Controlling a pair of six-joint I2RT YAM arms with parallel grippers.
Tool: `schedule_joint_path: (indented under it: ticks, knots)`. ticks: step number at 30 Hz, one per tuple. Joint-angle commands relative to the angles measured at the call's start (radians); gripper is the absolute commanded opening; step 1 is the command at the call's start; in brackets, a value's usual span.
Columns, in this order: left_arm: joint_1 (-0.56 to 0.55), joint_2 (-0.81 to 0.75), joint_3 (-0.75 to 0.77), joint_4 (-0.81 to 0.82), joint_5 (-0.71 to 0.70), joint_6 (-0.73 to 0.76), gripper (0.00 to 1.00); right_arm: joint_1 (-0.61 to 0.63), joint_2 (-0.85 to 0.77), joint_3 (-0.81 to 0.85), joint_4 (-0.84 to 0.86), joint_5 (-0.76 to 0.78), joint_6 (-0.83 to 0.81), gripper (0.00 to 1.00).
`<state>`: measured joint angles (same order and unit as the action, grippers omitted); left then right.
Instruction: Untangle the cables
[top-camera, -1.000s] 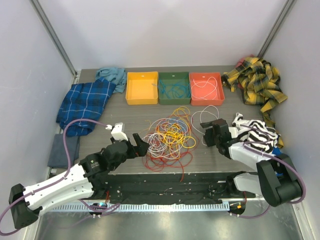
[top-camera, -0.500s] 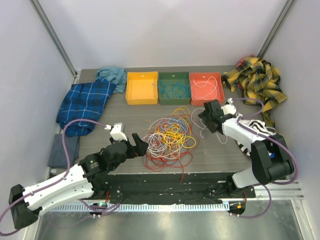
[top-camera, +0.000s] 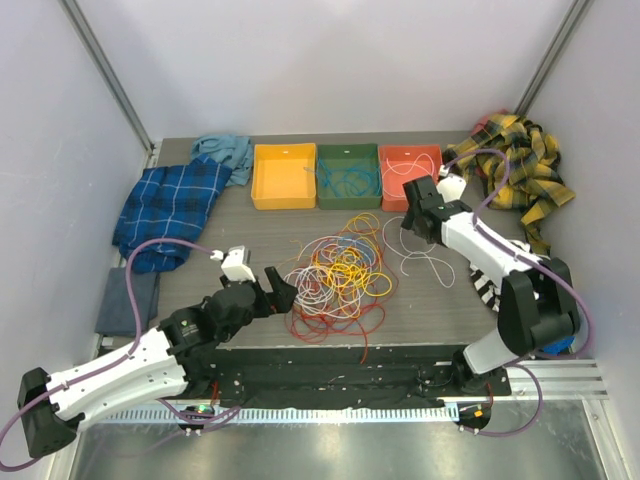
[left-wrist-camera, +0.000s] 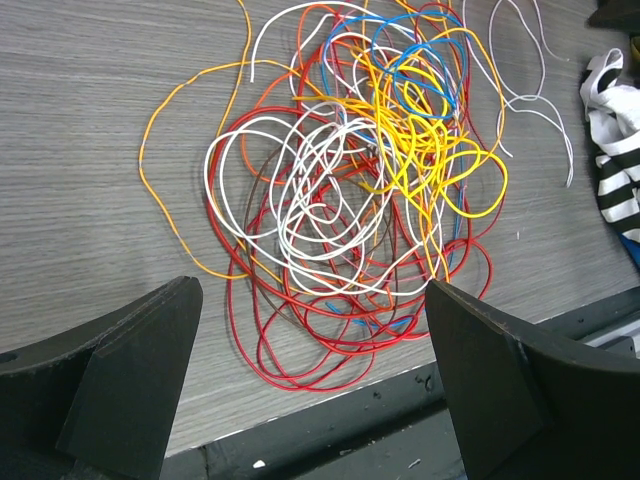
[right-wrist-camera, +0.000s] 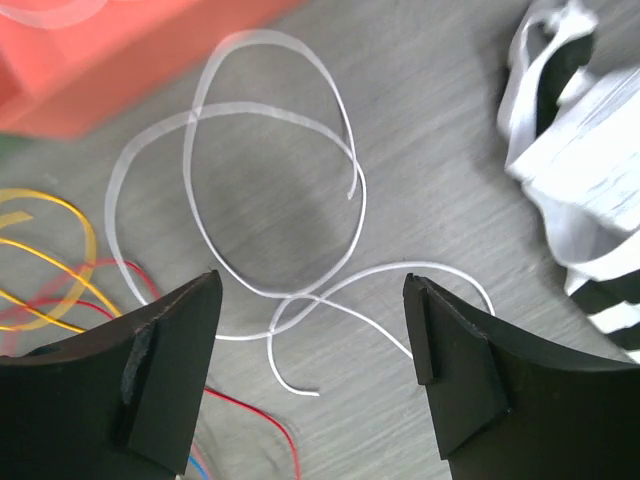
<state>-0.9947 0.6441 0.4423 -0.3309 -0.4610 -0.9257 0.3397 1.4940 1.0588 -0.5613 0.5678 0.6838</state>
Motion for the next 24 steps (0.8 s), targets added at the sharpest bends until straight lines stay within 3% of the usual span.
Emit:
schedule_joint_path:
  ticks: [1,5,16,22,24]
  knots:
    - [-0.004,-0.007,0.003,0.026,0.001,-0.013,1.0,0.005,0.029,-0.017,-0.039,-0.071,-0.012,0.8]
    - [-0.005,-0.035,-0.013,0.02,-0.011,-0.019,1.0,0.005,-0.021,-0.121,0.027,-0.126,0.017,0.8]
    - [-0.004,-0.02,-0.008,0.036,-0.01,-0.001,1.0,0.009,0.092,-0.214,0.155,-0.181,0.026,0.8]
    - [-0.004,-0.06,-0.011,0.006,-0.036,-0.001,1.0,0.007,0.176,-0.191,0.212,-0.157,-0.003,0.76]
    - [-0.005,-0.067,-0.013,0.001,-0.041,-0.002,1.0,0.005,0.209,-0.178,0.225,-0.163,-0.012,0.69]
